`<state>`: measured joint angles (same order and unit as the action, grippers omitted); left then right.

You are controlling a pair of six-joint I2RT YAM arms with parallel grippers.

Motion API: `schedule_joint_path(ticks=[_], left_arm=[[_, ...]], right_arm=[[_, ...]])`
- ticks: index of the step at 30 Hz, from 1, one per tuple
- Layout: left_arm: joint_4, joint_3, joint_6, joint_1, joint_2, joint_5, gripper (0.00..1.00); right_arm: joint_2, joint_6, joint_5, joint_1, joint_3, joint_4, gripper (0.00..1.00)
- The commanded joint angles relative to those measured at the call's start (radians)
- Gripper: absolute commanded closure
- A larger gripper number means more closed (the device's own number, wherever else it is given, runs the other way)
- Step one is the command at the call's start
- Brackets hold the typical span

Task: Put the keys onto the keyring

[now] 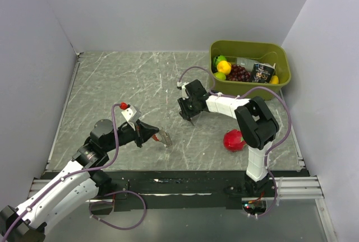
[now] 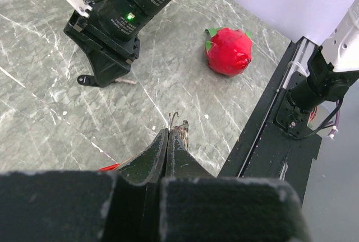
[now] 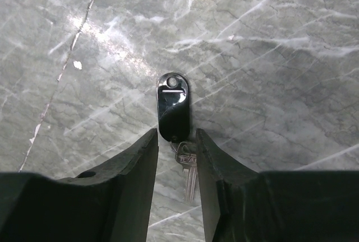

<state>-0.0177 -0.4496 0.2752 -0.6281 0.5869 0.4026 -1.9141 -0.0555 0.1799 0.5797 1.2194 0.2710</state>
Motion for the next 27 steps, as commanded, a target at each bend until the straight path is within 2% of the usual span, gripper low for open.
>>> schedule_joint_path(ticks=[1, 27], left_arm=[[-0.042, -0.055, -0.002, 0.002, -0.004, 0.018, 0.99], [-0.042, -0.057, -0.004, 0.002, -0.006, 0.021, 0.99]], right_arm=[[0.026, -0.003, -0.031, -0.007, -0.005, 0.016, 0.58], [0.144, -0.015, -0.076, -0.004, -0.090, 0.013, 0.60]])
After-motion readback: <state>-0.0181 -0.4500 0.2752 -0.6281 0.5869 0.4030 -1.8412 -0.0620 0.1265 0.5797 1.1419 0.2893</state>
